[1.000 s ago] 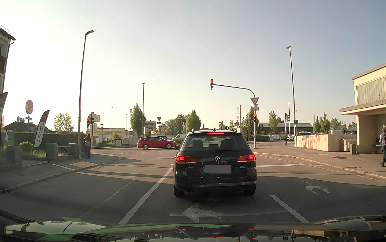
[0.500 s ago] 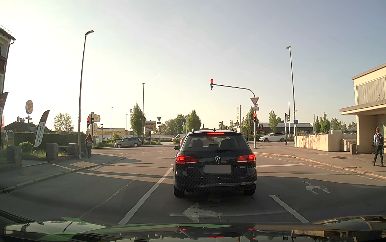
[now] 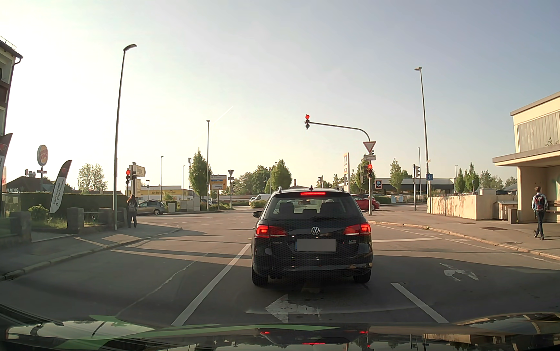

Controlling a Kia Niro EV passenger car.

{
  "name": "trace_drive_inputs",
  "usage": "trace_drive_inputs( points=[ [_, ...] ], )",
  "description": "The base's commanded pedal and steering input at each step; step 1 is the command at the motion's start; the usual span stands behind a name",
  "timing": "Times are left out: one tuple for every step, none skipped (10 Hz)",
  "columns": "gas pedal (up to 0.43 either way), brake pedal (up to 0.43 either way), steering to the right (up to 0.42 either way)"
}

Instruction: Follow the waypoints while adhering to traffic rules and regulations

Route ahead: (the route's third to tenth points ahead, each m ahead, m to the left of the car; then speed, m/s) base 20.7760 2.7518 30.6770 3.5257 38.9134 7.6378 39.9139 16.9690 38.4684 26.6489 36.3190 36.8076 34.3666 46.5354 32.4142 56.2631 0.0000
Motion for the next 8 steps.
trace_drive_inputs(
  points=[
    [0.000,0.341,-0.005],
    [0.000,0.341,-0.005],
    [0.000,0.341,-0.005],
    [0.000,0.341,-0.005],
    [0.000,0.341,-0.005],
    [0.000,0.341,-0.005],
    [0.000,0.341,-0.006],
    [0.000,0.348,-0.005]
  ],
)
